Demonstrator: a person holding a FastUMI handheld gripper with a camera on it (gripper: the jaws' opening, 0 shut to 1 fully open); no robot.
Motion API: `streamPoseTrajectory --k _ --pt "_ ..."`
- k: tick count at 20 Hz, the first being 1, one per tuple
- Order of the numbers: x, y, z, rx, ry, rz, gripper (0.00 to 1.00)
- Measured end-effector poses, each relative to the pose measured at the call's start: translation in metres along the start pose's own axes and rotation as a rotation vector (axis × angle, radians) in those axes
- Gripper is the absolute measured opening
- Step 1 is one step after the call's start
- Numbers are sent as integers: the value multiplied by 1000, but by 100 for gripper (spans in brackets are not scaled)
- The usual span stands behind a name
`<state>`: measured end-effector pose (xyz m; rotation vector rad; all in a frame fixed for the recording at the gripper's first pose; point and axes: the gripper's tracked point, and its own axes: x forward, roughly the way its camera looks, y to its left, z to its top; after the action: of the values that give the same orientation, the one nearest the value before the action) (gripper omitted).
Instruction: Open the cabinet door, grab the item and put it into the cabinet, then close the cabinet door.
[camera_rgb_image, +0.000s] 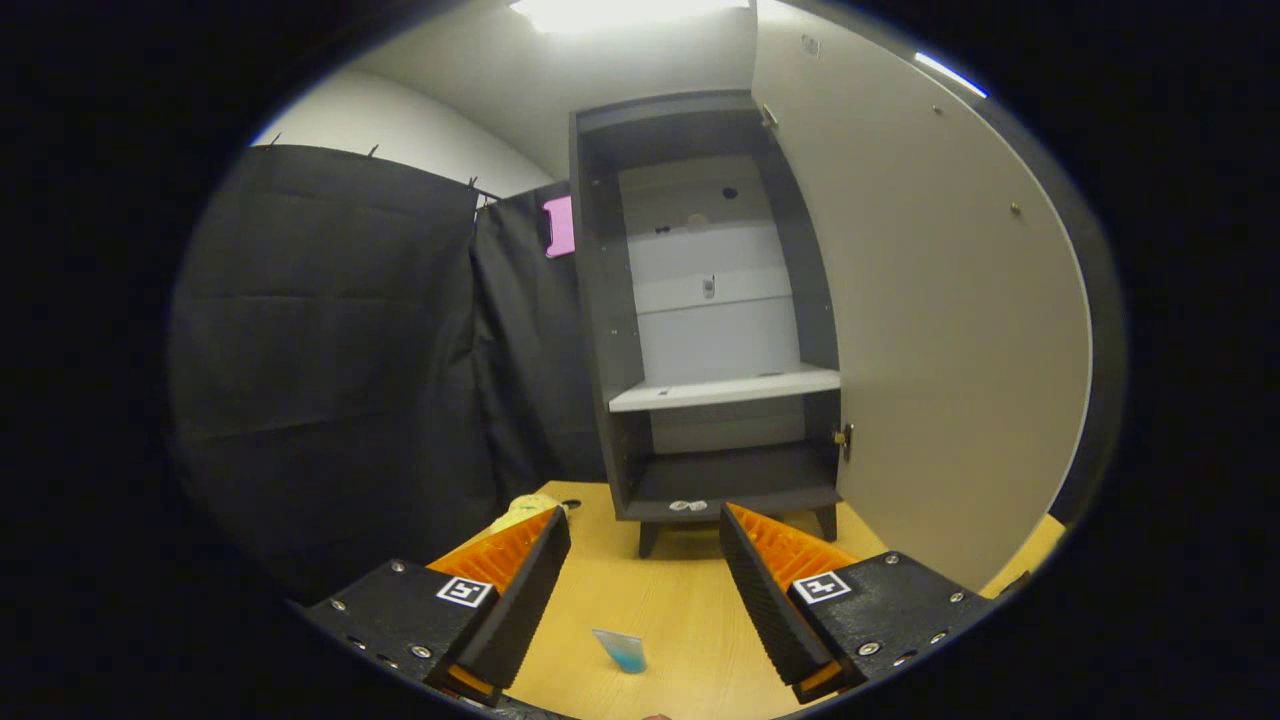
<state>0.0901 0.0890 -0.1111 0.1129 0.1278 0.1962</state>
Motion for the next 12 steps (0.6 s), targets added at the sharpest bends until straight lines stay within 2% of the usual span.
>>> streamPoseTrajectory --k 6,12 --pt "30 20 -96 -8 178 -8 93" --pt "49 16 -178 -28 351 -82 93"
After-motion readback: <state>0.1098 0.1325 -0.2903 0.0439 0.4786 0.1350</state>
